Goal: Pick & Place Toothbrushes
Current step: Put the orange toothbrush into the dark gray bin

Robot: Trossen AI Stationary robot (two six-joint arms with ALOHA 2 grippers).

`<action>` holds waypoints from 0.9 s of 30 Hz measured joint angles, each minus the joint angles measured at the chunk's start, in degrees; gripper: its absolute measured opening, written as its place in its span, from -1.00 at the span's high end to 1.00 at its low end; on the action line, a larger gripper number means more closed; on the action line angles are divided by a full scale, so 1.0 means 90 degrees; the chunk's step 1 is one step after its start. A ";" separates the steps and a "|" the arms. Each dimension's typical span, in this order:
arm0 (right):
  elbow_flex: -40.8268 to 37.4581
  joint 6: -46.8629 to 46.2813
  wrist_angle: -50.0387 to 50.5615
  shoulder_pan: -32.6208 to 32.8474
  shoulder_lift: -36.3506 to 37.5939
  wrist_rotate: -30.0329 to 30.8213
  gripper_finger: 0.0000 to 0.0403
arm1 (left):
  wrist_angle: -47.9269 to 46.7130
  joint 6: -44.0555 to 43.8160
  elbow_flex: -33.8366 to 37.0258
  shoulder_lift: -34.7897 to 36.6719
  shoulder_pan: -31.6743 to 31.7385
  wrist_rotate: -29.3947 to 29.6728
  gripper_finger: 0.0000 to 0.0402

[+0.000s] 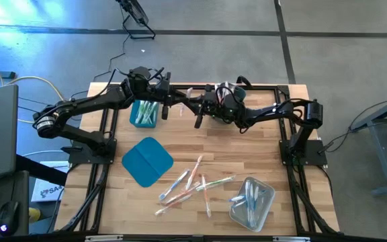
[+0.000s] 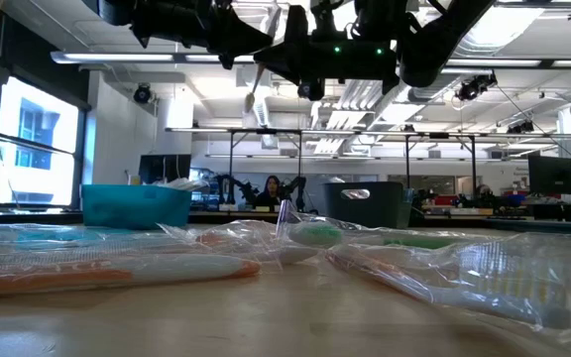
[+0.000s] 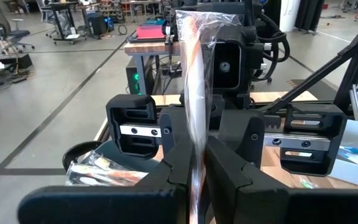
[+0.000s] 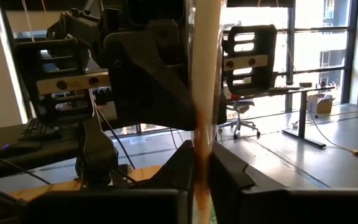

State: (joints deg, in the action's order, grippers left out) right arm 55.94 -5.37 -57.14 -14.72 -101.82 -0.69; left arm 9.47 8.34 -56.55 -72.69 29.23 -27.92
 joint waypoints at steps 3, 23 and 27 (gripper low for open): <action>-0.0002 0.0000 0.0005 0.0000 0.0000 -0.0005 0.89 | -0.0016 0.0000 0.0000 0.0000 0.0000 0.0002 0.88; -0.0005 0.0078 0.0023 0.0010 0.0002 0.0053 0.91 | -0.0021 -0.0015 -0.0002 0.0000 -0.0002 0.0039 0.86; -0.0007 0.0049 0.0038 0.0010 0.0002 0.0083 0.91 | -0.0052 -0.0046 -0.0002 0.0005 -0.0002 0.0075 0.68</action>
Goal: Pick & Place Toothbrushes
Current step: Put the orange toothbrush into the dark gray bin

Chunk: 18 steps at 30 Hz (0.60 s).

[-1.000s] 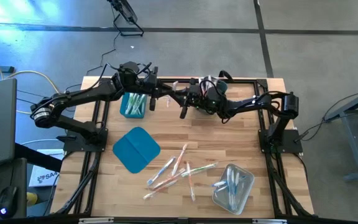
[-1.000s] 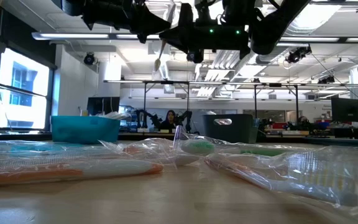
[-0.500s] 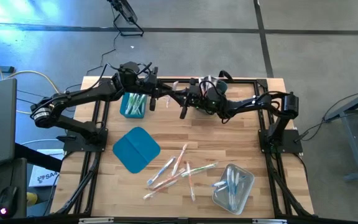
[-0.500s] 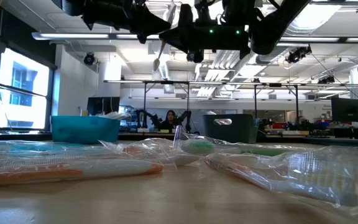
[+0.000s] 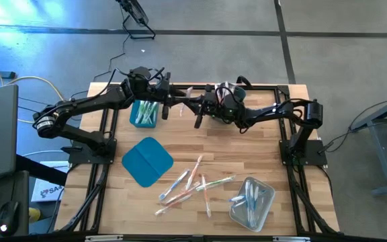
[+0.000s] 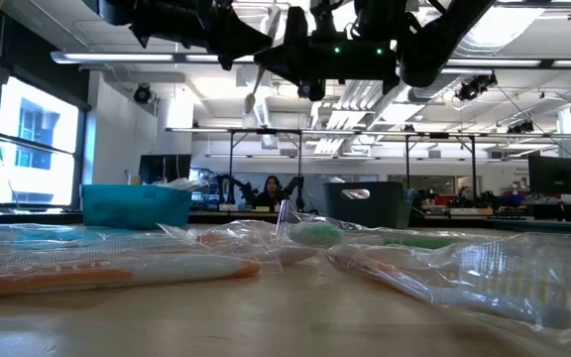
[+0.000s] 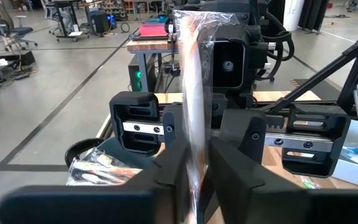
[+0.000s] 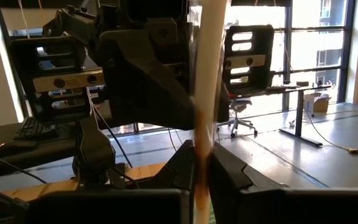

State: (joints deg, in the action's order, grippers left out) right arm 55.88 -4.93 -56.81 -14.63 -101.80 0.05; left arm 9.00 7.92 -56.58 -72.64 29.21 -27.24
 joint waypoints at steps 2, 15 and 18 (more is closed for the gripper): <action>0.0000 0.0000 0.0001 0.0000 0.0000 0.0000 0.91 | -0.0005 -0.0008 -0.0002 0.0000 0.0000 0.0000 0.54; 0.0000 -0.0001 0.0002 0.0000 0.0000 -0.0002 0.91 | -0.0014 -0.0073 -0.0005 0.0000 0.0000 -0.0007 0.22; 0.0000 -0.0124 0.0002 0.0000 0.0000 0.0000 0.91 | -0.0018 -0.0092 -0.0005 0.0002 0.0002 -0.0010 0.22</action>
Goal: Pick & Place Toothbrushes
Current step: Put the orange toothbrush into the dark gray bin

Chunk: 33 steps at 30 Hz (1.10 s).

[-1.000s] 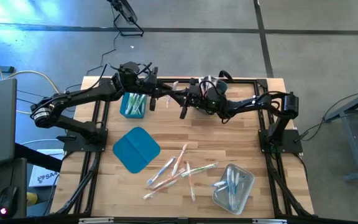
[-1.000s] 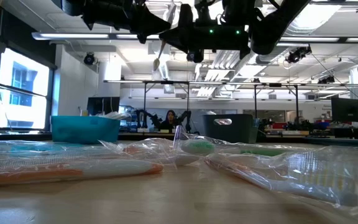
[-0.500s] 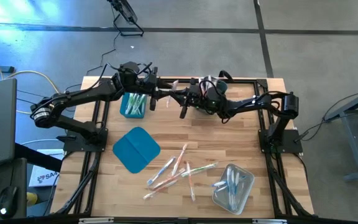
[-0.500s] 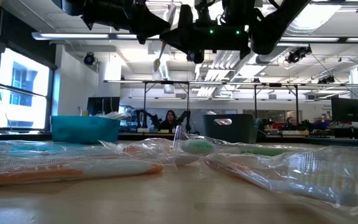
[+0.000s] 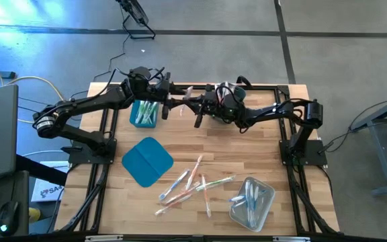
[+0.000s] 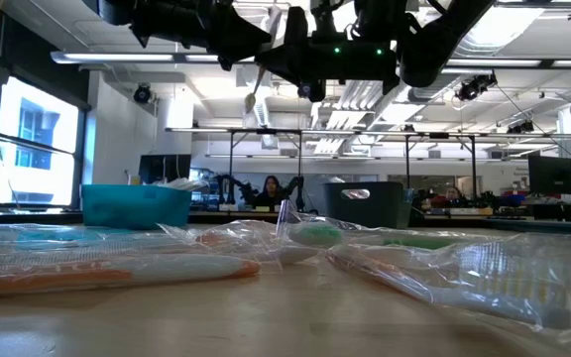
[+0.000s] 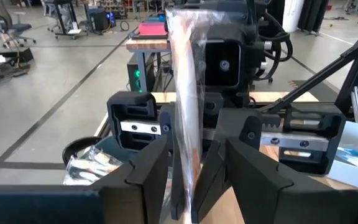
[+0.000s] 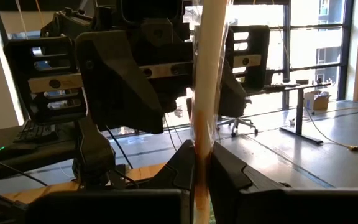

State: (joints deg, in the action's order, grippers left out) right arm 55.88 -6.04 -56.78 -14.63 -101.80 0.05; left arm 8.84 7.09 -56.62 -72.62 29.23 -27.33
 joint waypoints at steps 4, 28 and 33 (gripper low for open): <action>0.0000 -0.0020 0.0028 0.0000 0.0000 0.0099 0.91 | -0.0342 0.0039 -0.0002 0.0000 0.0002 0.0010 0.22; -0.0007 0.0285 0.2856 -0.0095 0.1131 0.1519 0.91 | 0.0138 0.0205 0.0825 0.0311 0.0796 -0.0457 0.22; -0.0005 0.0381 0.3279 -0.0101 0.1250 0.1836 0.92 | 0.0952 -0.0072 0.1989 0.1019 0.1024 -0.0466 0.22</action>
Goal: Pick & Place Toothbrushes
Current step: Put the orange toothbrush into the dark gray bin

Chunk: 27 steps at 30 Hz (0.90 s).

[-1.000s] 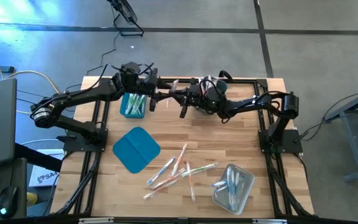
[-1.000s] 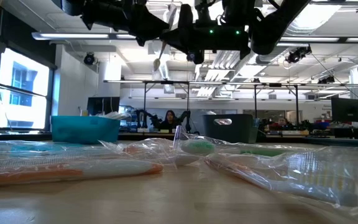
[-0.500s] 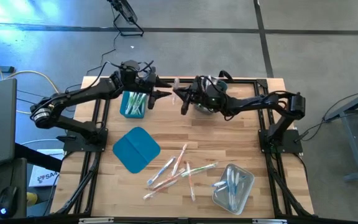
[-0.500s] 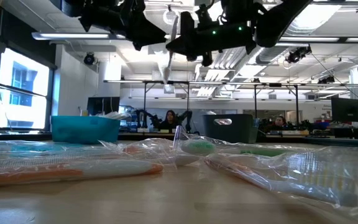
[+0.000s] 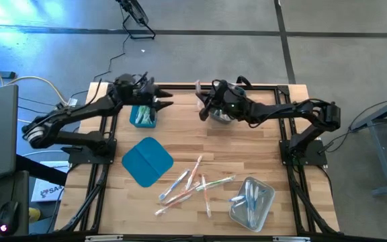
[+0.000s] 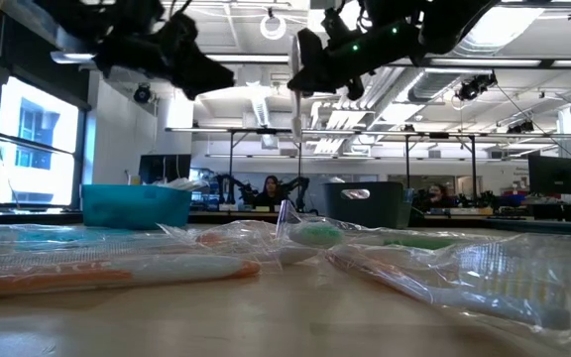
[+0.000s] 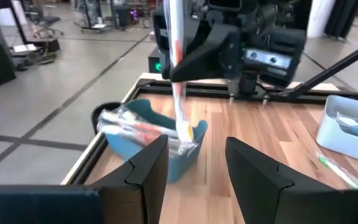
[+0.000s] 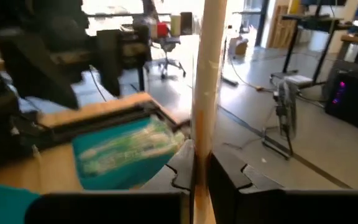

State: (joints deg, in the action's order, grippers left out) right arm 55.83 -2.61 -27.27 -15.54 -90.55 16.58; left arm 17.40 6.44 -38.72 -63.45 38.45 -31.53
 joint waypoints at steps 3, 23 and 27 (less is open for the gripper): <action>-0.0065 -0.0052 0.0142 -0.0067 0.0070 0.0126 0.92 | 0.0183 -0.0149 0.0602 0.0583 0.0124 -0.0001 0.22; -0.1948 -0.1619 0.0434 -0.0186 0.1557 0.1646 0.92 | -0.0405 -0.0604 0.2038 0.3200 0.0144 0.0006 0.22; -0.2142 -0.1996 -0.0154 -0.0258 0.1390 0.1626 0.92 | -0.0453 -0.0610 0.2038 0.3192 0.0144 0.0007 0.22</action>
State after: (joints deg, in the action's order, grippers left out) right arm 36.56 -20.57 -28.66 -17.86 -78.03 31.21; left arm 13.32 0.95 -20.38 -34.72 39.75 -31.46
